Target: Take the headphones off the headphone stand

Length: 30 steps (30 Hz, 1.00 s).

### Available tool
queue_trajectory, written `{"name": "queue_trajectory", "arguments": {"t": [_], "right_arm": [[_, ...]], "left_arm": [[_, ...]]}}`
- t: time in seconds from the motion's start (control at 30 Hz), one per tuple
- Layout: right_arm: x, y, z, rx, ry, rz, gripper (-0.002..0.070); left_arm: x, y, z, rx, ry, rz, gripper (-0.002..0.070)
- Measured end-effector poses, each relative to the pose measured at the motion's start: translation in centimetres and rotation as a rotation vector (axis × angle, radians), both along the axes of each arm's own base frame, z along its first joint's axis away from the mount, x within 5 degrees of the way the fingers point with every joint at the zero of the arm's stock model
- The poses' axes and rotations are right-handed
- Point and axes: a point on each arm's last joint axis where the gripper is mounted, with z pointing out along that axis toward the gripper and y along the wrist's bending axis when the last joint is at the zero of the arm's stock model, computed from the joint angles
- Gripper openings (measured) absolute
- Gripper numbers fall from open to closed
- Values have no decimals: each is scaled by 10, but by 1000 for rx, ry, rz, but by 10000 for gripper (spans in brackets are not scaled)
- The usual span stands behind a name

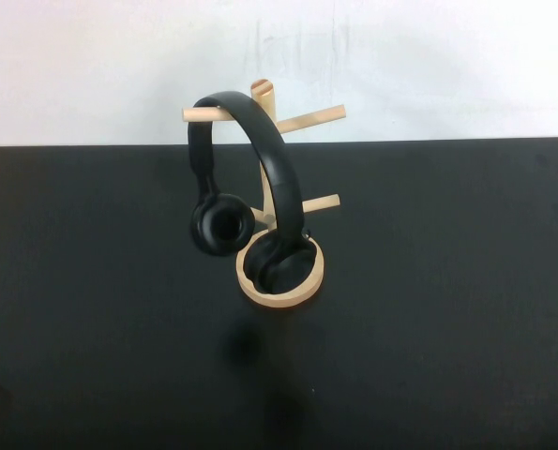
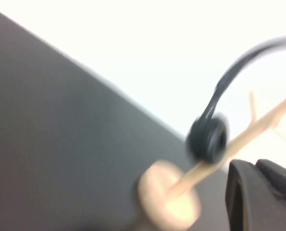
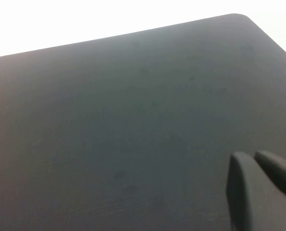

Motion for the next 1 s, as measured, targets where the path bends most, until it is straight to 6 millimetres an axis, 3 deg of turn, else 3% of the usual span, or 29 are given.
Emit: {"name": "queue_trajectory", "arguments": {"t": [0.17,0.3,0.5,0.73,0.87,1.0], "right_arm": [[0,0,0,0,0,0,-6],[0,0,0,0,0,0,-6],[0,0,0,0,0,0,-6],[0,0,0,0,0,0,-6],[0,0,0,0,0,0,-6],[0,0,0,0,0,0,-6]], "left_arm": [[2,6,9,-142,-66,73,-3],[0,3,13,-186,-47,37,-3],[8,-13,56,-86,78,-126,-3],[58,-35,87,173,341,-392,-3],[98,-44,91,284,439,-533,-3],[138,-56,94,289,431,-618,-3]]}}
